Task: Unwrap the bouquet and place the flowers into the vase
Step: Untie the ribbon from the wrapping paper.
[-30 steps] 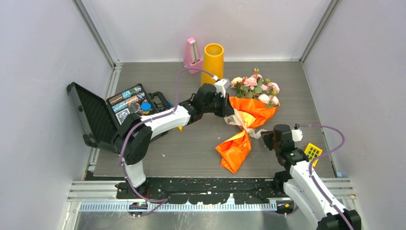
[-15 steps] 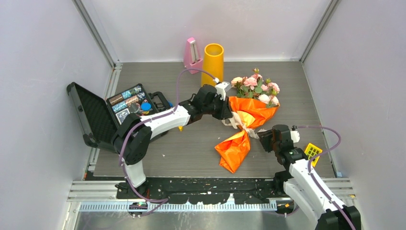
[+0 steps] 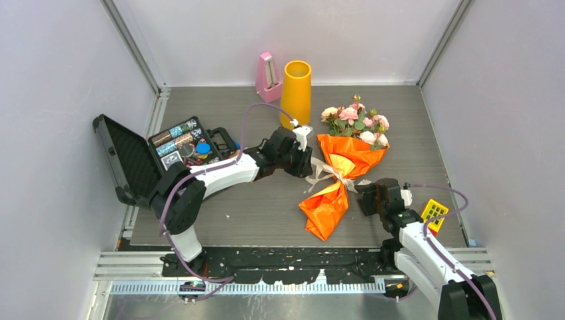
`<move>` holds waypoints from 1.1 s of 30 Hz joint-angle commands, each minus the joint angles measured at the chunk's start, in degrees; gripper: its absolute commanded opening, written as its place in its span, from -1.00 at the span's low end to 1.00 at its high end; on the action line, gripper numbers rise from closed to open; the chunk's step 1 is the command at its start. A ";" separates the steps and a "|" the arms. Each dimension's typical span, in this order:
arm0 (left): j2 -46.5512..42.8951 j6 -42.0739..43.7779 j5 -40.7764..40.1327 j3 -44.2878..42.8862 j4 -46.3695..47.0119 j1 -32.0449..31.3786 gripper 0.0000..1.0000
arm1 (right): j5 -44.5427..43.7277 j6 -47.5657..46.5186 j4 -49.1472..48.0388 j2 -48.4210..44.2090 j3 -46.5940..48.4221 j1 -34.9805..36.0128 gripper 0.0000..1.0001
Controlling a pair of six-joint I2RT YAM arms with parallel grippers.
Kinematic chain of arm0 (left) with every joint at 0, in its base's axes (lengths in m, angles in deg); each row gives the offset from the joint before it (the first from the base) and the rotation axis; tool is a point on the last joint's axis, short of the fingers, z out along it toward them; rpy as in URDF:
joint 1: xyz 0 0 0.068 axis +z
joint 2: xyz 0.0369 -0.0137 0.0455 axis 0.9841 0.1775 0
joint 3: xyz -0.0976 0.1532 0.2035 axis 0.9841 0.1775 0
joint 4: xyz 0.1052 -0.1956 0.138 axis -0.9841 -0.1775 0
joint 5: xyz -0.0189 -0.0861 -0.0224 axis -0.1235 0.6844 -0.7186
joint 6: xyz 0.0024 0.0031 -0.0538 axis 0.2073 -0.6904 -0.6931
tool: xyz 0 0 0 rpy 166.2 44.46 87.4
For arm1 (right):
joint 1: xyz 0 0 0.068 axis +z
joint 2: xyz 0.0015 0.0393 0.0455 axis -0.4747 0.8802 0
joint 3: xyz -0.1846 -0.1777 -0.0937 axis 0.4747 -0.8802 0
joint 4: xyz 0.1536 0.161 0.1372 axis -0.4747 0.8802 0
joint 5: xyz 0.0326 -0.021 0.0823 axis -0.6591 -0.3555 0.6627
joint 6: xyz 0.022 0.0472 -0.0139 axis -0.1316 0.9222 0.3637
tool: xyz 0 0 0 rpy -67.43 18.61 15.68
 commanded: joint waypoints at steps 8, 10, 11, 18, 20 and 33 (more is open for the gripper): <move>-4.73 -2.36 2.69 5.45 6.31 -0.30 -0.05 | -4.88 7.19 -3.01 -4.06 -2.42 -0.10 0.17; -4.51 -4.02 3.45 6.20 8.17 -0.30 0.01 | -5.19 7.55 -3.54 -3.87 -2.53 -0.10 0.17; -4.26 -4.53 3.64 6.43 8.80 -0.36 0.05 | -5.39 7.65 -3.89 -3.70 -2.53 -0.10 0.17; -2.53 -5.78 2.52 5.35 7.45 -0.38 0.07 | -4.48 8.71 -7.65 -0.19 -2.40 -0.10 0.17; -2.56 -5.90 2.16 5.47 7.55 -0.36 0.07 | -3.84 8.89 -8.66 1.16 -2.32 -0.10 0.17; -3.75 -5.31 0.14 6.11 5.99 -0.33 0.08 | -0.48 12.61 -16.48 7.38 -3.11 -0.10 0.08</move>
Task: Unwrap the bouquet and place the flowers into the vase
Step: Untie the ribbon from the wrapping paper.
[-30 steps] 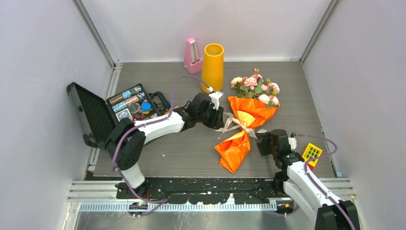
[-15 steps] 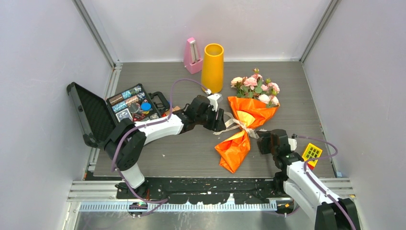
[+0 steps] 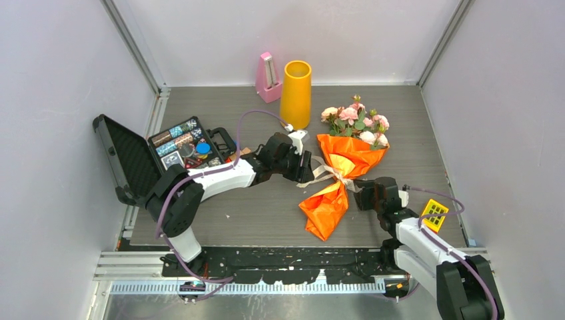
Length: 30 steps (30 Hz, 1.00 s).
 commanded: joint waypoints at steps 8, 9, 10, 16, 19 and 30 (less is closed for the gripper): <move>-2.38 0.57 -2.50 0.38 0.68 -0.33 0.08 | 2.44 8.57 -4.24 -1.63 -2.76 -0.05 0.06; -2.45 0.57 -2.67 0.52 0.69 -0.33 0.08 | 2.75 9.21 -4.13 -1.83 -2.85 -0.03 0.05; -2.69 0.53 -2.80 0.62 0.64 -0.27 0.08 | 3.26 9.49 -3.76 -2.20 -2.88 -0.02 0.05; -3.31 0.42 -3.29 1.28 0.60 -0.25 0.08 | 3.07 10.38 -2.96 -2.74 -3.27 -0.01 0.04; -3.56 0.61 -3.64 1.34 0.41 -0.29 0.08 | 3.09 10.42 -3.80 -1.51 -3.47 -0.01 0.00; -3.58 0.66 -3.84 1.23 0.19 -0.32 0.08 | 4.10 10.69 -11.78 6.49 -3.53 -0.02 -0.18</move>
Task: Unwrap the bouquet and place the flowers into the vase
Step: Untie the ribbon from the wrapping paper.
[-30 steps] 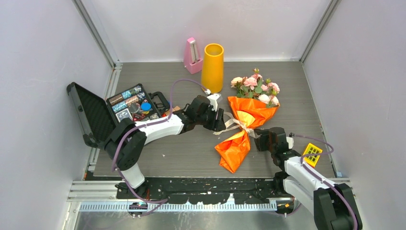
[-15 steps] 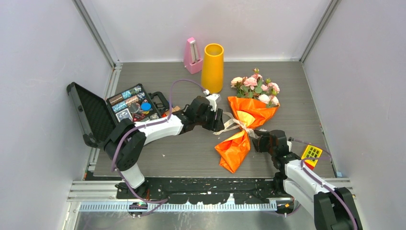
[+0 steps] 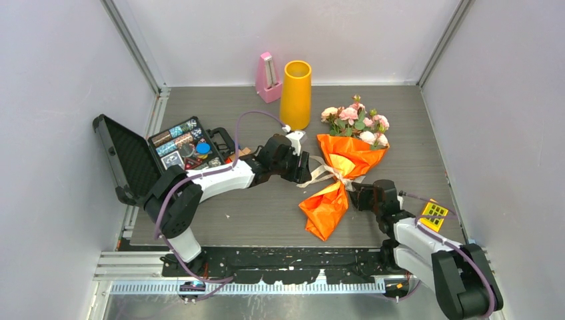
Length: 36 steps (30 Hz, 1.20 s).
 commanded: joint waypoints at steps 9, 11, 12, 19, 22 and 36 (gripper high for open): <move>-2.10 0.94 -1.06 -0.25 0.49 -0.33 0.08 | -0.41 0.53 -6.88 6.17 -0.43 -0.01 -0.77; -1.67 1.28 -0.75 -0.39 0.70 -0.26 0.08 | -0.59 0.30 -6.16 5.56 -0.48 0.03 -0.93; -1.51 1.57 -0.61 -0.46 0.75 -0.27 0.08 | -0.97 0.15 -5.47 4.76 -0.41 0.00 -0.98; 2.03 5.18 0.23 -4.11 -1.45 -0.34 0.08 | -4.20 -3.99 6.36 -3.13 1.75 -0.01 -1.00; 4.07 10.43 0.64 -6.51 -2.38 -0.33 0.08 | -5.74 -5.08 10.84 -7.16 1.97 -0.01 -1.00; 15.19 18.51 11.42 -16.72 -4.26 1.18 0.03 | -5.36 -6.94 12.65 -8.37 2.93 -0.01 -1.00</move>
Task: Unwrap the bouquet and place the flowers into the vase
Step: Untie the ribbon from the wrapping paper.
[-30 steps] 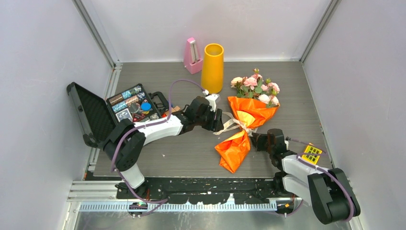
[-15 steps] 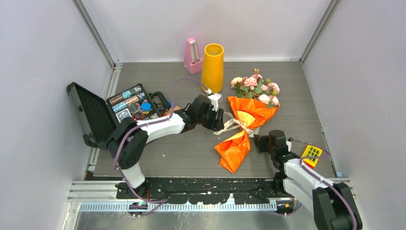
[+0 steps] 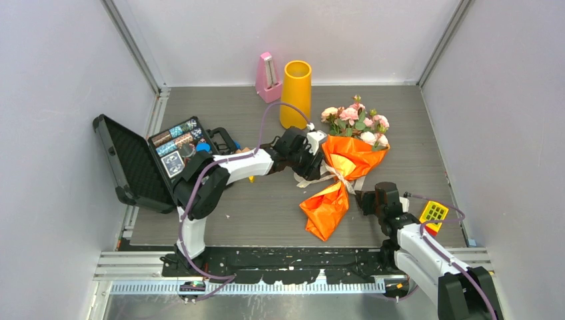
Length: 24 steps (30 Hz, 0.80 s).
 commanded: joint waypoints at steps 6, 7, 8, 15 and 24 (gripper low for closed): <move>2.77 0.57 6.60 -2.67 0.76 1.49 0.02 | -2.25 -1.08 0.29 0.56 2.52 -0.01 -1.00; 2.99 0.57 6.76 -2.48 1.14 1.67 0.02 | -2.26 -1.13 0.31 0.51 2.56 -0.01 -1.00; 3.15 0.58 6.78 -2.29 1.60 1.84 0.01 | -2.22 -1.10 0.27 0.55 2.65 -0.01 -1.00; 4.38 0.40 8.23 -3.20 1.74 2.85 0.00 | -2.27 -1.21 0.31 0.71 2.76 -0.01 -0.99; 7.13 1.14 7.98 -5.11 0.27 2.85 -0.01 | -1.79 -1.27 -0.12 1.12 2.81 -0.01 -0.99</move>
